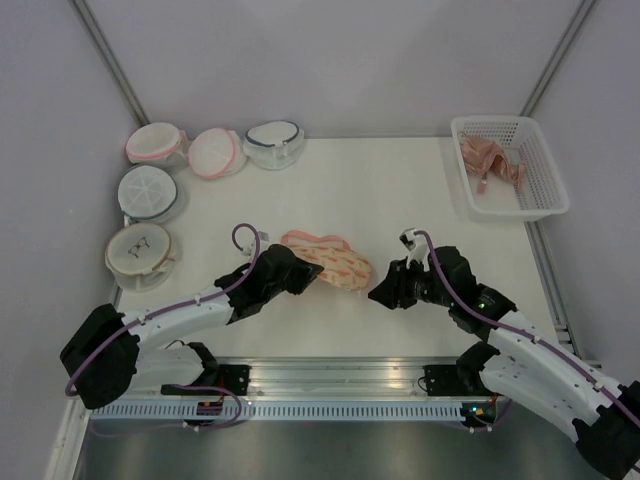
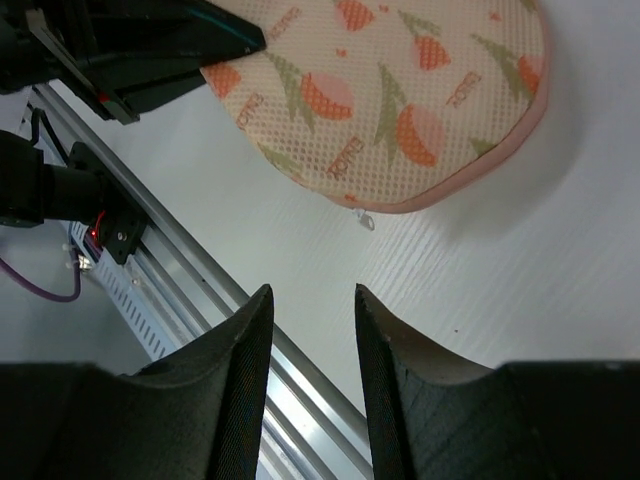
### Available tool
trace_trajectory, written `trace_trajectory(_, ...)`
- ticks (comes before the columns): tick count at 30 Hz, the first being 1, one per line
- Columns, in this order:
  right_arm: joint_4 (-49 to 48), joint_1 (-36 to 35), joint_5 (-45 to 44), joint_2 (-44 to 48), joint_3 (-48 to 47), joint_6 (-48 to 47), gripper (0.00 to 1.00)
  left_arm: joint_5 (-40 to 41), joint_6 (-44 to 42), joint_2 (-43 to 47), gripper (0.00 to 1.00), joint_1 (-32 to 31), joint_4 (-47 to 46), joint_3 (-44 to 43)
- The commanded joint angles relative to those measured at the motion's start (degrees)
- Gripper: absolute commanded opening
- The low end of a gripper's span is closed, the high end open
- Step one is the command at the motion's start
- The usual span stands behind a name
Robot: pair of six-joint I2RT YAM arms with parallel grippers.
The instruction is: Unzip the laundry bag and remove the bra
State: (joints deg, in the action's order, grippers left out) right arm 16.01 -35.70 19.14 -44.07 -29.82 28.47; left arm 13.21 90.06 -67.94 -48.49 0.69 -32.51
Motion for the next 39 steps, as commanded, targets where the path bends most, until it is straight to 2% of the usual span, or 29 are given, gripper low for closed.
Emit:
trace_trajectory(1, -4.6, -2.3, -1.7, -0.8, 3.2, 3.1, 0.44, 1.1, 2.4, -0.2, 0.02, 0.1, -1.0, -3.4)
trace_trajectory(7, -11.4, -4.0, -4.5, -3.8, 6.1, 3.8, 0.44, -0.2, 3.3, -0.7, 0.02, 0.1, -1.0, -4.6)
trace_trajectory(13, -15.5, -4.2, -7.1, -8.5, 4.8, 2.2, 0.45, -1.9, 4.4, -1.1, 0.02, 0.1, -1.2, -4.4)
trace_trajectory(21, -24.2, -4.2, -8.0, -19.2, 3.1, 1.6, 0.44, -3.0, 5.7, -0.6, 0.02, 0.1, -1.8, -3.6)
trace_trajectory(24, -25.3, -4.2, -8.9, -20.2, 2.7, 1.9, 0.39, -3.3, 5.5, -0.5, 0.02, 0.1, -2.0, -3.7)
trace_trajectory(28, -23.7, -4.2, -10.5, -16.8, 2.1, 1.6, 0.34, -3.5, 5.7, -0.6, 0.02, 0.1, -2.0, -2.8)
trace_trajectory(29, -23.3, -4.2, -11.4, -16.1, 2.2, 1.5, 0.30, -3.6, 5.9, -0.6, 0.02, 0.1, -2.2, -2.4)
trace_trajectory(32, -21.9, -4.2, -13.7, -13.6, 2.7, 0.7, 0.10, -4.2, 6.5, -0.6, 0.02, 0.1, -2.9, -1.4)
trace_trajectory(33, -21.6, -4.3, -14.2, -13.3, 2.8, 0.5, 0.00, -4.4, 6.5, -0.6, 0.02, 0.1, -3.1, -1.3)
trace_trajectory(39, -16.2, -4.2, -18.2, -10.7, 1.6, -1.0, 0.01, -3.5, 5.5, 0.3, 0.02, 0.2, -2.5, 0.1)
